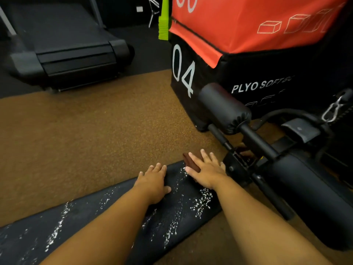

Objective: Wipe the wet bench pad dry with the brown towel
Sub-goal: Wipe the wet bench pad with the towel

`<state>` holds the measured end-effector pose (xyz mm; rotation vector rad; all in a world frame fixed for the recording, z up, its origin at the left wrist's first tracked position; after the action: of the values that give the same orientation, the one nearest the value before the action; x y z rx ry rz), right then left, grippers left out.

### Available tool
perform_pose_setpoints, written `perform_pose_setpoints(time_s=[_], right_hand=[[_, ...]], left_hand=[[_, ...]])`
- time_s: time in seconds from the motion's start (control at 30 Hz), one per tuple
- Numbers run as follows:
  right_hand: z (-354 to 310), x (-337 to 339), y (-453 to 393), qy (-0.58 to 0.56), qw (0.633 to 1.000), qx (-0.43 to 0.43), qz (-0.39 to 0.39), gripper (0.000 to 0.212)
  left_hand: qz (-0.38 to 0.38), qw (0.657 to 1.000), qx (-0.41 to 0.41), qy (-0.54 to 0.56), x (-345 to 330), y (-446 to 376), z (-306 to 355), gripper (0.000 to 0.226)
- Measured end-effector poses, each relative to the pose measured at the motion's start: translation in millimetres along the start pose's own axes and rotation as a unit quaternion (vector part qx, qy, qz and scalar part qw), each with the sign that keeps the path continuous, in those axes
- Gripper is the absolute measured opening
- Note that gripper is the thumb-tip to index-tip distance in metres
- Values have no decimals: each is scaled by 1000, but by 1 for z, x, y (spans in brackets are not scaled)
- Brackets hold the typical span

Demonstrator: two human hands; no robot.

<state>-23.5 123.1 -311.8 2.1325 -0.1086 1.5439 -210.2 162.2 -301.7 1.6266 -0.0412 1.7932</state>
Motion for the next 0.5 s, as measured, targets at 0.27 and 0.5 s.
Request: perform_pose_setpoints(time_s=[0.27, 0.5], right_hand=[[6, -4, -22, -70, 989, -55, 120, 51], [18, -4, -9, -65, 986, 86, 126, 46]], left_hand=[[2, 1000, 9, -3, -12, 2, -3, 90], [6, 1000, 15, 7, -14, 1, -5, 91]])
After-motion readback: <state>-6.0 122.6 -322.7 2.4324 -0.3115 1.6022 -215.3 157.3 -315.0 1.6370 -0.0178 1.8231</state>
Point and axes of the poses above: each hand's wrist, its own y-axis away from the middle knuckle, its own x-axis out of the back of the hand, z = x × y, the point moved 7 cm from there along -y, towards the middle knuckle, and after that the axes turned 7 degrees about z, right-handed, at the moved point
